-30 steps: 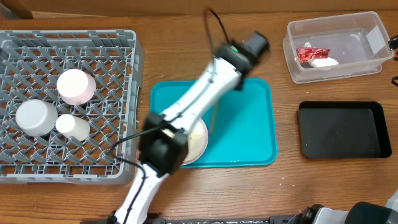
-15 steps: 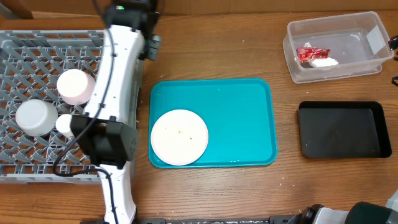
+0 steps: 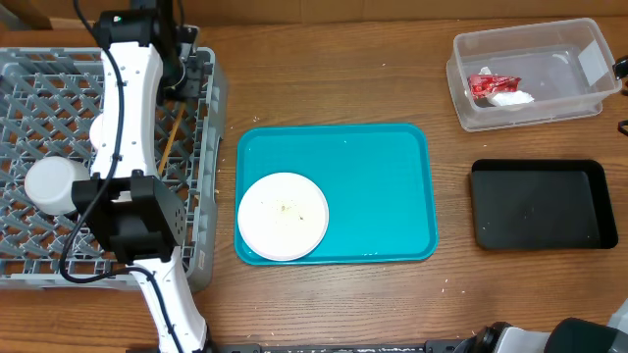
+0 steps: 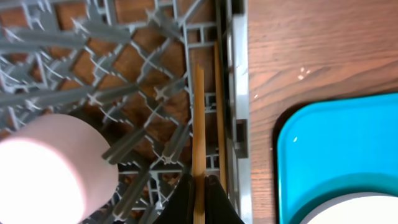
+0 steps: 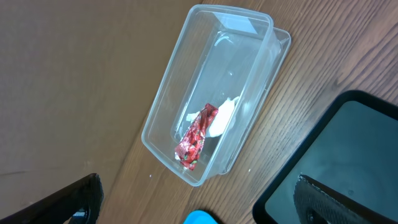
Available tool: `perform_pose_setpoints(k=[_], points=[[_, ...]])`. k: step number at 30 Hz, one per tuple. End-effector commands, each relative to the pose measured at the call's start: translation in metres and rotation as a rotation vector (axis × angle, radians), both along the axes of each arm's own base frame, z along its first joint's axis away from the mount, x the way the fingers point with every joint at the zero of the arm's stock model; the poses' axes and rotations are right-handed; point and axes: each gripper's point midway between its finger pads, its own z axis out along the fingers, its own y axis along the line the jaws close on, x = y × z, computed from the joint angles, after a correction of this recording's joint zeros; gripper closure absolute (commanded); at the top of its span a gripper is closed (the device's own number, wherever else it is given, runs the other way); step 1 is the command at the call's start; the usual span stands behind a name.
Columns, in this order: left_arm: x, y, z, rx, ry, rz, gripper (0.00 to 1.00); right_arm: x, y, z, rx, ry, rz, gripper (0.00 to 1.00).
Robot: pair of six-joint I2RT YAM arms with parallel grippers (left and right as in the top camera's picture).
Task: Sort waste into correct bins and load items into the dishwasher
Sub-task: 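Carry the second chopstick over to the dish rack, then lower the chopstick into the rack and open the left gripper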
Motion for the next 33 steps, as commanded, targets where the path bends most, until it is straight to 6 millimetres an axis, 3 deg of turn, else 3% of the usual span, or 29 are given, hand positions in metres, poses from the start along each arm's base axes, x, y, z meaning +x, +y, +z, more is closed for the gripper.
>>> perform_pose_setpoints(k=[1, 5, 8, 9, 10, 13, 18, 22, 29, 33], points=[[-0.003, -0.007, -0.007, -0.034, 0.009, 0.013, 0.96, -0.001, -0.004, 0.003, -0.013, -0.006, -0.009, 0.0], [0.001, -0.005, -0.012, -0.03, -0.003, 0.039, 0.95, -0.001, -0.004, 0.003, -0.013, -0.006, -0.009, 0.0], [0.002, -0.005, -0.012, -0.03, -0.005, 0.039, 0.88, -0.001, -0.004, 0.003, -0.013, -0.006, -0.009, 0.0], [0.002, -0.005, -0.012, -0.03, -0.006, 0.04, 0.8, -0.001, -0.004, 0.003, -0.013, -0.006, -0.009, 0.0], [0.002, -0.005, -0.012, -0.031, -0.008, 0.044, 0.34, -0.001, -0.004, 0.003, -0.013, -0.006, -0.009, 0.0], [0.002, -0.005, -0.012, -0.038, -0.009, 0.073, 0.0, -0.001, -0.004, 0.003, -0.013, -0.006, -0.009, 0.0], [-0.001, -0.005, -0.009, -0.056, -0.002, 0.139, 0.0, -0.001, -0.004, 0.003, -0.013, -0.006, -0.009, 0.0], [-0.002, -0.006, 0.006, -0.07, -0.011, 0.189, 0.0, -0.001, -0.004, 0.003, -0.013, -0.006, -0.009, 0.0], [-0.017, -0.004, 0.078, -0.119, -0.107, 0.356, 0.0, -0.001, -0.004, 0.003, -0.013, -0.006, -0.009, 0.0], [-0.038, -0.004, 0.122, -0.212, -0.176, 0.486, 0.0, -0.001, -0.004, 0.003, -0.013, -0.006, -0.009, 0.0]])
